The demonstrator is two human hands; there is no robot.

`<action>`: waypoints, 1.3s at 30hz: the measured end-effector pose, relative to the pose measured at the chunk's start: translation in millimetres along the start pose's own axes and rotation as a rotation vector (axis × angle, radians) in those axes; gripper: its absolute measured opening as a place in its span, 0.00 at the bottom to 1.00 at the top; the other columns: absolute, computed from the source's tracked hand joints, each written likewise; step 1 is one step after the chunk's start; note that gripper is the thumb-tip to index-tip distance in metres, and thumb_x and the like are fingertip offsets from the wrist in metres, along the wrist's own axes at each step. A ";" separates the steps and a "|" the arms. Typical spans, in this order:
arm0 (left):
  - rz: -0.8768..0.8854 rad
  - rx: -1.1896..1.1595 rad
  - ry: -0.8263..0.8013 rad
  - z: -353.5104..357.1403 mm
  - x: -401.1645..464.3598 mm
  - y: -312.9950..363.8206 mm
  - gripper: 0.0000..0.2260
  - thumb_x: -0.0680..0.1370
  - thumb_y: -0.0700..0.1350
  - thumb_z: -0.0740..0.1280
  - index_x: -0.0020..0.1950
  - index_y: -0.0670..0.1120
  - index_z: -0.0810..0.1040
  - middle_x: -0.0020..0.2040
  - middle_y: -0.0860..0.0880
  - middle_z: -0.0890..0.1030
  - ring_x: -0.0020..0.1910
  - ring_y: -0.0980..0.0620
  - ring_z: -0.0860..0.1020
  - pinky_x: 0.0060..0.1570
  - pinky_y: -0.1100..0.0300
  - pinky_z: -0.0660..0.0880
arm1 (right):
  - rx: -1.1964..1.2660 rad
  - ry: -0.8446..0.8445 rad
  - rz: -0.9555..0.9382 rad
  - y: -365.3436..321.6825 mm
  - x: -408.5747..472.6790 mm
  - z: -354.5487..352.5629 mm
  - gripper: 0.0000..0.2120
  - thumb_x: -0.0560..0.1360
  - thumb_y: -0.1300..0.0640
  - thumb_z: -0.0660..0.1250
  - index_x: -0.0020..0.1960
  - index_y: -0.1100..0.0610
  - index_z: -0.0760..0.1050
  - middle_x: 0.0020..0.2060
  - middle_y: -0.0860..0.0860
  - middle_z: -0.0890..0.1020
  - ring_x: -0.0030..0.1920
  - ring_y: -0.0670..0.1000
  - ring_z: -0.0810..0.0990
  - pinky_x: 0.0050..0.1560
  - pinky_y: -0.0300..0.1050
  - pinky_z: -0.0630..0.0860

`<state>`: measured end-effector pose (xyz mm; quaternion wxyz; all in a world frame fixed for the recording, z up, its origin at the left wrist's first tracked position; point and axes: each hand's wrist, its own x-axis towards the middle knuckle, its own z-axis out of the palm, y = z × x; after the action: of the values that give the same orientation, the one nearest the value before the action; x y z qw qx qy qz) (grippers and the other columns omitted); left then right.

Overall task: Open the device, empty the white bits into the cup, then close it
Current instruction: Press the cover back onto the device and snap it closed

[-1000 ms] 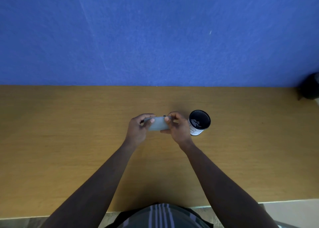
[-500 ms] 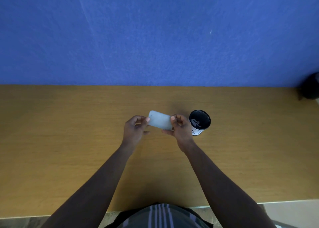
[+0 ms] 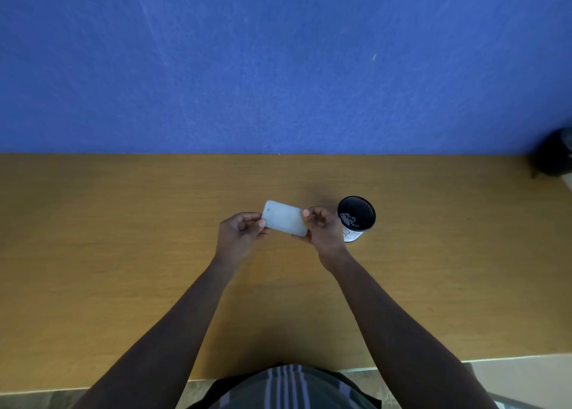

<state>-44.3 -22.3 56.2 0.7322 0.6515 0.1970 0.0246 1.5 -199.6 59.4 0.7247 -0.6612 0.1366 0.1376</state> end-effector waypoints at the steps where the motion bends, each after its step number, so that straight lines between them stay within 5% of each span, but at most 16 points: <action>1: 0.000 -0.001 0.013 -0.2 -0.2 -0.6 0.05 0.76 0.35 0.70 0.52 0.39 0.80 0.38 0.48 0.86 0.37 0.52 0.85 0.40 0.61 0.82 | 0.007 -0.016 -0.007 0.2 -0.9 0.0 0.08 0.78 0.60 0.68 0.50 0.66 0.75 0.49 0.59 0.74 0.51 0.56 0.78 0.39 0.51 0.84; 8: -0.028 -0.066 0.090 -1.4 -0.9 -3.4 0.05 0.76 0.34 0.70 0.51 0.35 0.80 0.38 0.42 0.84 0.33 0.51 0.84 0.38 0.59 0.83 | -0.149 -0.083 -0.045 4.7 -5.6 0.1 0.22 0.68 0.68 0.76 0.59 0.58 0.75 0.52 0.52 0.80 0.48 0.54 0.85 0.52 0.55 0.83; 14: -0.073 -0.135 0.110 -0.5 -5.3 -2.5 0.03 0.76 0.34 0.70 0.44 0.40 0.81 0.35 0.45 0.84 0.32 0.50 0.84 0.36 0.60 0.82 | -0.116 -0.070 -0.057 8.1 -4.6 0.4 0.21 0.68 0.69 0.76 0.59 0.57 0.77 0.51 0.52 0.80 0.47 0.54 0.86 0.52 0.56 0.83; 23: -0.126 -0.123 0.054 -3.1 -1.0 -7.2 0.02 0.76 0.35 0.70 0.47 0.40 0.79 0.35 0.45 0.84 0.33 0.50 0.83 0.35 0.59 0.81 | -0.086 -0.057 -0.023 10.9 -6.3 -2.4 0.20 0.69 0.69 0.75 0.58 0.54 0.78 0.53 0.56 0.79 0.49 0.58 0.85 0.49 0.53 0.84; 27: -0.163 -0.072 -0.049 -6.1 0.7 -5.1 0.12 0.75 0.37 0.71 0.58 0.43 0.77 0.37 0.46 0.84 0.37 0.48 0.84 0.37 0.58 0.81 | -0.116 -0.104 -0.027 10.5 -7.3 -4.9 0.22 0.70 0.69 0.74 0.60 0.54 0.77 0.54 0.56 0.78 0.50 0.57 0.84 0.50 0.53 0.83; 30: -0.193 0.005 -0.085 -2.0 -2.5 -3.7 0.21 0.73 0.40 0.75 0.63 0.46 0.73 0.50 0.44 0.81 0.42 0.47 0.84 0.39 0.56 0.82 | -0.159 -0.117 -0.049 9.5 -10.5 -1.1 0.22 0.70 0.69 0.74 0.60 0.54 0.76 0.54 0.56 0.78 0.49 0.58 0.84 0.48 0.50 0.84; 35: -0.079 0.216 -0.055 5.8 -8.8 -3.3 0.30 0.67 0.46 0.80 0.63 0.47 0.68 0.56 0.49 0.75 0.50 0.50 0.80 0.45 0.55 0.81 | -0.303 -0.118 -0.096 9.0 -15.5 6.9 0.26 0.69 0.64 0.77 0.64 0.54 0.72 0.54 0.51 0.77 0.51 0.55 0.82 0.46 0.48 0.83; 39: -0.009 0.332 0.031 10.7 -9.9 -4.0 0.30 0.65 0.49 0.81 0.60 0.47 0.69 0.52 0.53 0.76 0.47 0.54 0.78 0.39 0.62 0.75 | -0.404 -0.086 -0.138 10.6 -16.5 10.9 0.33 0.66 0.56 0.80 0.67 0.53 0.70 0.57 0.52 0.76 0.51 0.52 0.81 0.46 0.47 0.83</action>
<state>-50.9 -35.9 55.7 0.6115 0.7621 0.2126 -0.0018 -17.6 -188.1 56.9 0.5905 -0.7942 0.0296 0.1403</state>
